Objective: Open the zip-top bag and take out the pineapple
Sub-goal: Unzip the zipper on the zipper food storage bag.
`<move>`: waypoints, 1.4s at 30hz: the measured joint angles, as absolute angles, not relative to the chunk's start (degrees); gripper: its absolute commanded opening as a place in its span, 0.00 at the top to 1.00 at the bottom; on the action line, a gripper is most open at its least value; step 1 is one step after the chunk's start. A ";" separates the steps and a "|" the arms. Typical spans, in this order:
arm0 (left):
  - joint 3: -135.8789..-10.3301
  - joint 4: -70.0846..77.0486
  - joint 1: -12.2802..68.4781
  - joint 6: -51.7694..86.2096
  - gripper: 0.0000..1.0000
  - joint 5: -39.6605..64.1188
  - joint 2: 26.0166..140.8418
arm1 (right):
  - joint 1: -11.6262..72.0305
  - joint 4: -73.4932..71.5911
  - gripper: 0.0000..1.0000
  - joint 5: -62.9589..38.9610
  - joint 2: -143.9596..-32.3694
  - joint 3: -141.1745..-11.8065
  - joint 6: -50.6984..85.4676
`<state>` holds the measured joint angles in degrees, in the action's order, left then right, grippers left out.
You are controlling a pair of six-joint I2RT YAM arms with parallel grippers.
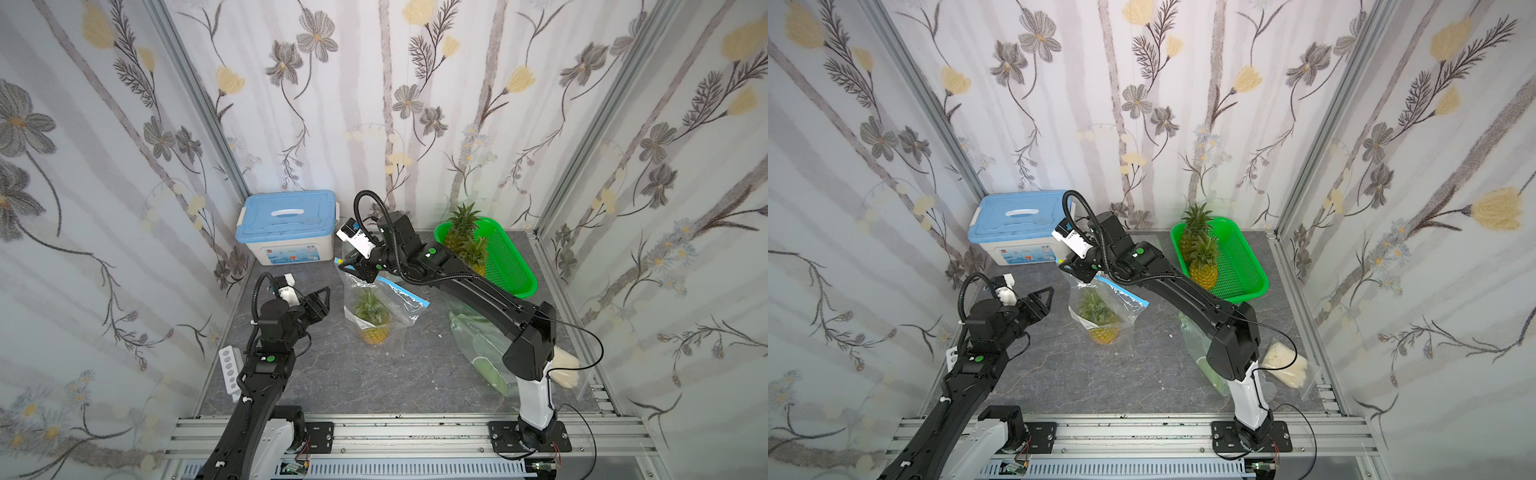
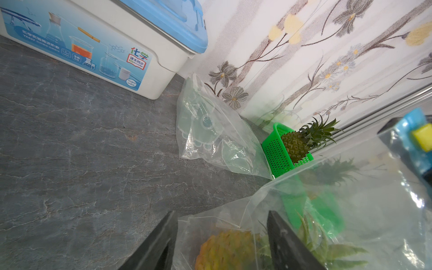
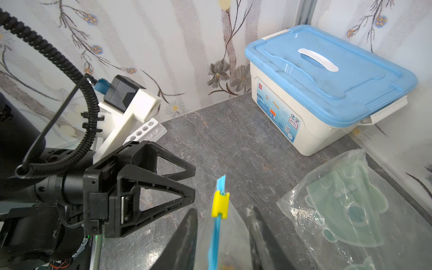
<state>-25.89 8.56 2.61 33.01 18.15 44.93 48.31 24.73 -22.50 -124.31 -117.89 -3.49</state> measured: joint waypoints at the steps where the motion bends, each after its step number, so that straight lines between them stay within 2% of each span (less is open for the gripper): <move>1: -25.87 8.56 2.61 33.01 0.36 18.13 44.86 | 48.31 24.82 0.69 -22.57 -124.66 -118.37 -3.49; 16: -25.78 9.78 2.61 32.95 0.34 19.14 45.67 | 48.45 26.46 1.00 -22.57 -126.32 -120.95 -3.64; 21: -26.37 17.32 2.61 32.38 0.29 26.44 48.05 | 49.04 28.14 1.00 -22.59 -124.57 -120.31 -5.67; 28: -27.20 29.06 2.61 28.23 0.31 38.06 52.95 | 48.90 29.74 1.00 -23.97 -121.91 -116.22 -9.37; 32: -27.42 31.51 2.61 24.71 0.40 41.41 50.76 | 48.84 30.11 1.00 -24.45 -120.03 -113.62 -10.74; 37: -27.33 32.67 3.14 21.15 0.45 44.49 48.66 | 48.73 30.79 1.00 -25.32 -118.28 -111.35 -12.36; 40: -27.42 31.75 3.95 19.27 0.56 45.89 48.80 | 48.73 30.98 1.00 -25.61 -117.78 -110.98 -13.13; 42: -27.55 31.35 4.10 18.13 0.57 46.72 48.80 | 48.73 31.11 1.00 -25.71 -117.45 -110.85 -13.56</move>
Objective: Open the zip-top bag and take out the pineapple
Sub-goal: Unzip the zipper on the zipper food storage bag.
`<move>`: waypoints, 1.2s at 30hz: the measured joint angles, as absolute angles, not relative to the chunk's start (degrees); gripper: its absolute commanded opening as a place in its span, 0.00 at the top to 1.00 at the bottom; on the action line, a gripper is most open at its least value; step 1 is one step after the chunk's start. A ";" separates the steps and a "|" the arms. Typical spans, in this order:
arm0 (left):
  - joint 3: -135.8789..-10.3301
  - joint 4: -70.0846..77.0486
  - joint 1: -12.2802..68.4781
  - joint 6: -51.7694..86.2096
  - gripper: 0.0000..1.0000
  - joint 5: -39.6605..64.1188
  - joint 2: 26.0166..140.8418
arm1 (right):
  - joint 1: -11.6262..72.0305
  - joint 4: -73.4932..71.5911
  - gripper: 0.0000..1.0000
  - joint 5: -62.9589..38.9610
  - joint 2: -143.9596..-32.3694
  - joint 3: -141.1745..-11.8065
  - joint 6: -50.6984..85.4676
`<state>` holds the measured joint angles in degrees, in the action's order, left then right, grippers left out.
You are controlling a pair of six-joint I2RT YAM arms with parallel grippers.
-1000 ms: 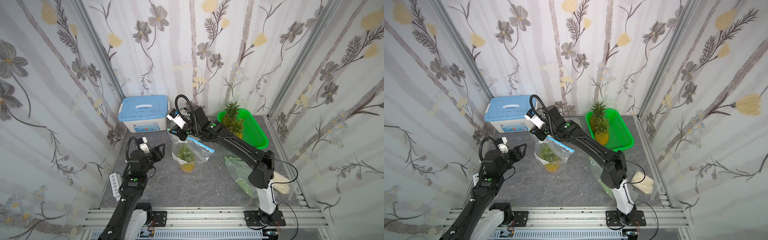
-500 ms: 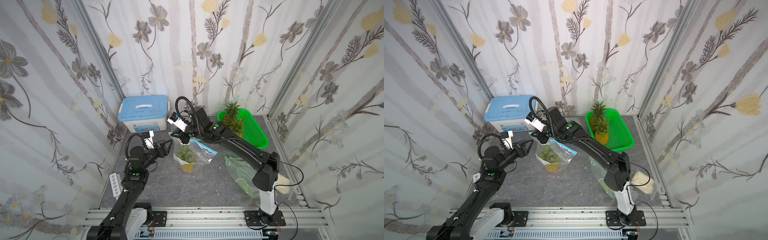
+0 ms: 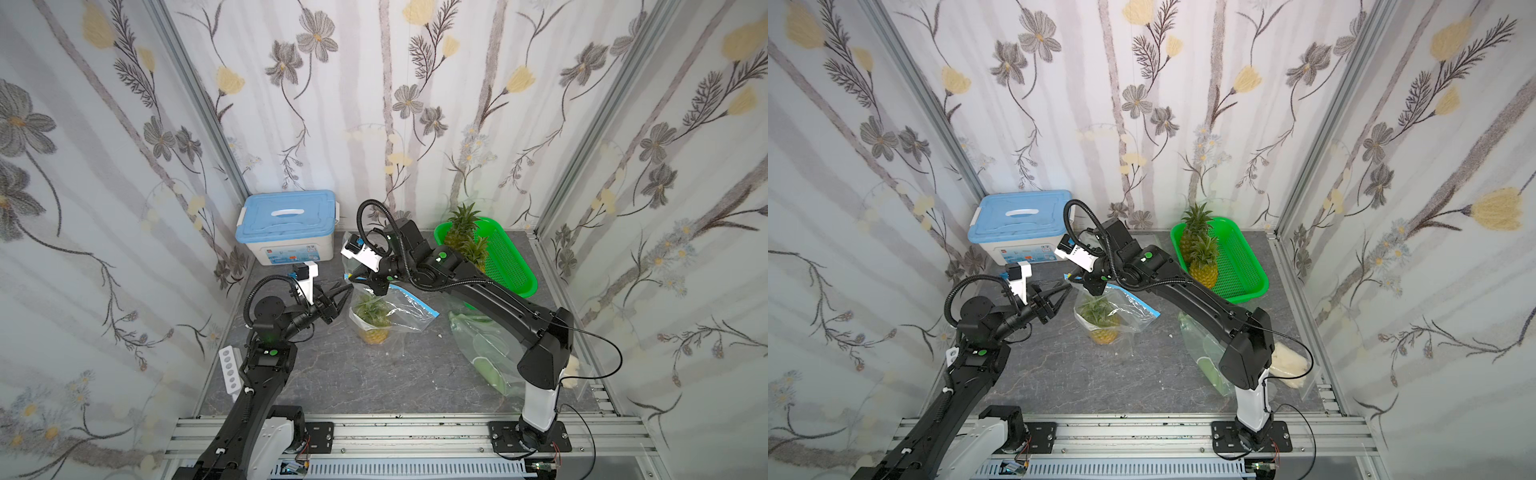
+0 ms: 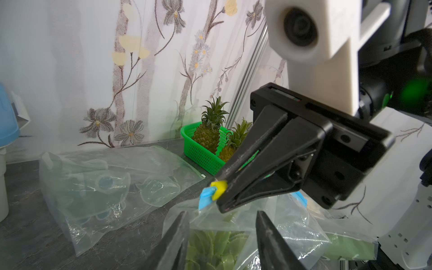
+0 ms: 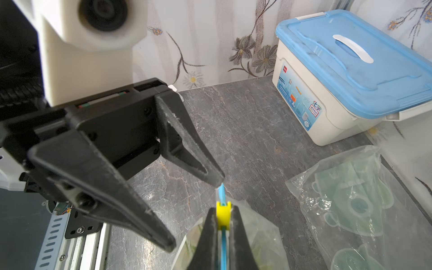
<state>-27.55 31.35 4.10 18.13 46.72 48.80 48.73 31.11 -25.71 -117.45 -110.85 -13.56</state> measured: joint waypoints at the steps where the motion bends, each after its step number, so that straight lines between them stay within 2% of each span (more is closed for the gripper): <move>1: -27.70 31.16 4.12 17.76 0.57 46.70 48.80 | 48.73 31.22 1.00 -25.74 -117.32 -110.83 -13.85; 6: -27.86 29.67 4.12 15.99 0.61 46.65 48.58 | 48.82 31.33 1.00 -25.76 -117.14 -110.83 -14.76; 15: -28.91 27.53 4.10 12.97 0.57 44.29 48.60 | 48.99 31.75 1.00 -25.76 -116.92 -110.34 -15.62; 22: -31.22 26.59 3.95 10.85 0.70 43.59 50.37 | 48.99 31.92 1.00 -25.67 -116.27 -109.19 -16.05; 36: -31.48 27.22 3.90 10.96 0.69 45.43 51.92 | 48.99 32.14 1.00 -25.34 -116.05 -108.90 -16.40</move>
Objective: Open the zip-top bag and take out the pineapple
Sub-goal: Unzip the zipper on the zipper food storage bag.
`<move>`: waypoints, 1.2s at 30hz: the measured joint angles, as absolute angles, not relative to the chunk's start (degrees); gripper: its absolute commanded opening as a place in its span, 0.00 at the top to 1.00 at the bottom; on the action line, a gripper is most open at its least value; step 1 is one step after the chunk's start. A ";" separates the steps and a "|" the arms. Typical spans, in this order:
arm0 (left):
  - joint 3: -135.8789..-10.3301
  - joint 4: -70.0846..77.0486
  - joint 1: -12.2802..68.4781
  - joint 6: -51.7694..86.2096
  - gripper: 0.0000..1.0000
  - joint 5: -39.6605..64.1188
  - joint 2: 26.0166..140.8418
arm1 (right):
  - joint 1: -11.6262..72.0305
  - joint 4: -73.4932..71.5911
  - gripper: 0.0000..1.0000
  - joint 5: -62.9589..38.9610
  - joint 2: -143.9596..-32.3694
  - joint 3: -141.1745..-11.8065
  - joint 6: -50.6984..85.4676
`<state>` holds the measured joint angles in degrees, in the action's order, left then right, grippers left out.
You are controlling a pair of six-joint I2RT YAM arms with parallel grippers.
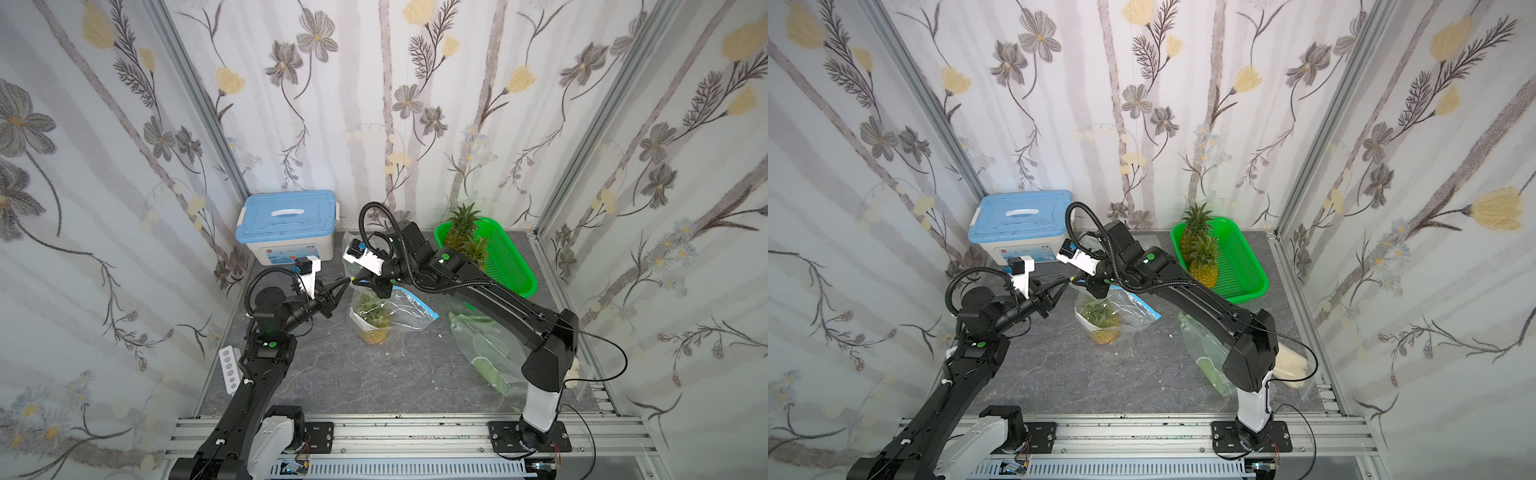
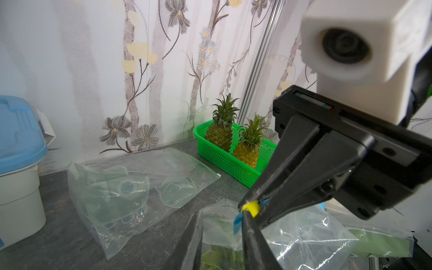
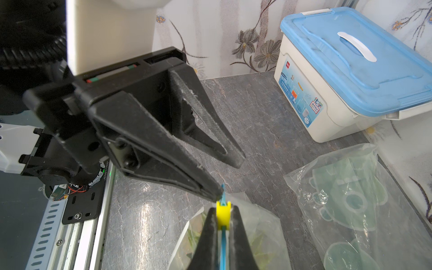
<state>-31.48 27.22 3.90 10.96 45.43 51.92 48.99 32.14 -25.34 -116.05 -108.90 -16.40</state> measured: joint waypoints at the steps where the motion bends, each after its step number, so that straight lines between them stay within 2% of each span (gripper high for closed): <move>1: -31.48 27.24 3.90 10.96 0.69 45.74 51.96 | 48.99 32.12 1.00 -25.32 -116.05 -108.90 -16.40; 4: -31.48 27.70 3.90 11.66 0.69 46.39 52.58 | 48.95 32.14 1.00 -25.26 -116.05 -108.90 -16.40; 10: -31.48 29.28 4.01 12.32 0.79 47.64 53.74 | 48.95 31.79 1.00 -24.60 -116.09 -108.97 -16.53; 16: -31.51 30.00 4.03 12.49 1.00 48.05 54.04 | 49.01 31.77 1.00 -23.97 -116.92 -110.13 -16.62; 36: -30.09 29.67 4.29 13.08 1.00 42.63 50.94 | 49.32 30.89 1.00 -22.63 -117.12 -110.59 -16.43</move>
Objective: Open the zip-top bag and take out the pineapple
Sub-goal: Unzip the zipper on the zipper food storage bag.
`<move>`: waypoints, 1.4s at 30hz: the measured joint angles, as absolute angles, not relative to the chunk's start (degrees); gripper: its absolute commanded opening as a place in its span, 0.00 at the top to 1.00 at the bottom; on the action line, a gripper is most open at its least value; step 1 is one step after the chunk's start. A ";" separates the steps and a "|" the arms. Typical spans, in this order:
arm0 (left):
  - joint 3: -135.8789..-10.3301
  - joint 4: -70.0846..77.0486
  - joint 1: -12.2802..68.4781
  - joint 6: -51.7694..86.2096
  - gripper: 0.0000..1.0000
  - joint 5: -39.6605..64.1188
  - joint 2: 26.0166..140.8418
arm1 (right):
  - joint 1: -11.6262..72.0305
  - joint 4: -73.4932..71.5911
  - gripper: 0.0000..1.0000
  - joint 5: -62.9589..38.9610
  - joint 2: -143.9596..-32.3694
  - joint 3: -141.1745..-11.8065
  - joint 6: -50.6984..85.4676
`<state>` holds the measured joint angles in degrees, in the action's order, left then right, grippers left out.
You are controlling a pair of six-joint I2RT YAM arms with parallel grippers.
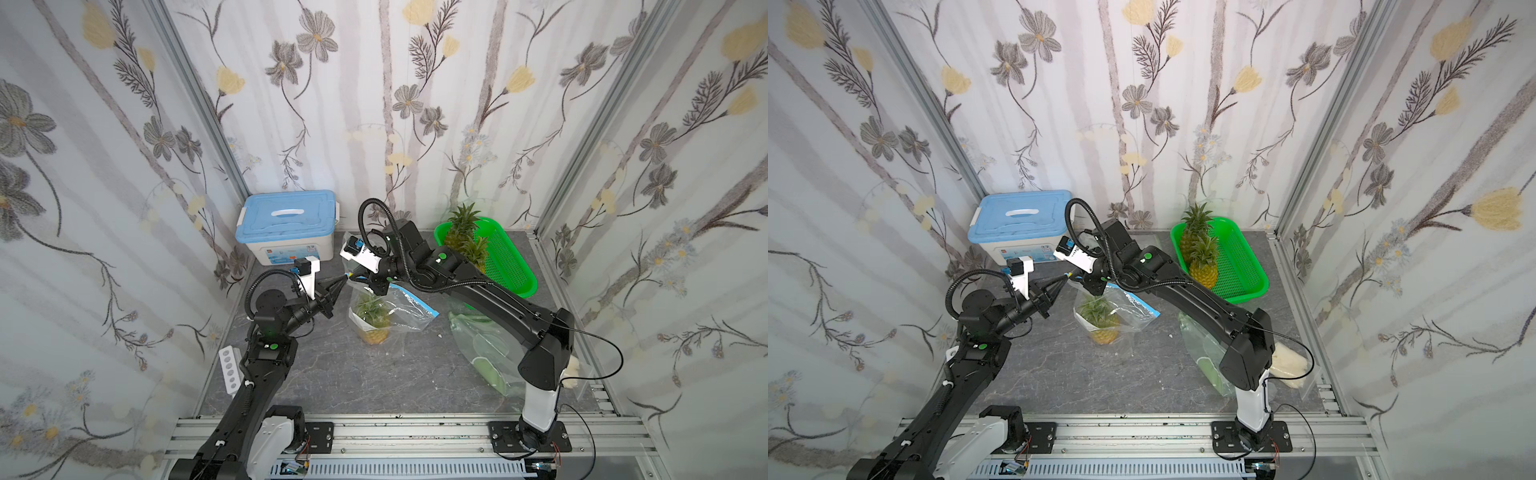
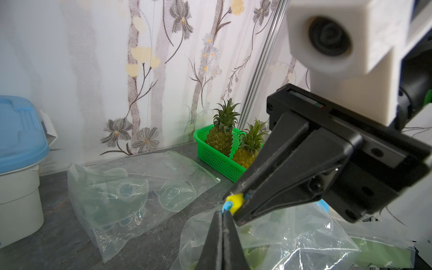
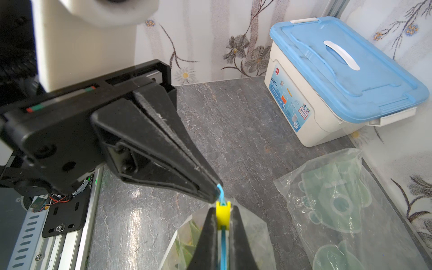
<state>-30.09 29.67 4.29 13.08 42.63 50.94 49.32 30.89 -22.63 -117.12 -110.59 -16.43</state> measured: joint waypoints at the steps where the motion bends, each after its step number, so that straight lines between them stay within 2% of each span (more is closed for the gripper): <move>1: -30.02 29.63 4.29 13.08 1.00 42.30 50.72 | 49.34 30.81 1.00 -22.48 -116.99 -110.39 -16.40; 13: -29.71 27.14 3.92 13.06 1.00 35.33 49.76 | 49.04 29.54 1.00 -19.07 -111.42 -102.67 -15.92; 26: -34.06 21.58 3.18 13.06 1.00 23.81 49.74 | 49.30 26.26 1.00 -10.87 -86.43 -75.26 -7.07; 31: -36.18 21.41 3.18 13.45 1.00 22.92 50.98 | 51.03 24.93 1.00 -7.92 -77.17 -66.17 -1.17; 35: -37.60 21.71 2.66 13.76 1.00 18.63 52.05 | 51.79 27.83 1.00 -5.26 -71.83 -61.23 2.74; 37: -37.95 22.41 2.90 13.74 1.00 19.07 52.53 | 52.14 29.15 0.96 -4.14 -70.06 -59.64 4.56; 41: -38.00 23.88 3.27 14.24 1.00 19.29 53.41 | 53.32 29.61 0.99 -4.10 -67.68 -59.22 6.20; 42: -38.15 23.86 3.73 14.59 1.00 19.68 53.60 | 53.43 29.43 0.95 -4.05 -67.07 -59.29 6.20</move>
<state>-38.15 23.86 3.73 14.59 19.68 53.60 53.43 29.43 -4.05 -67.07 -59.29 6.20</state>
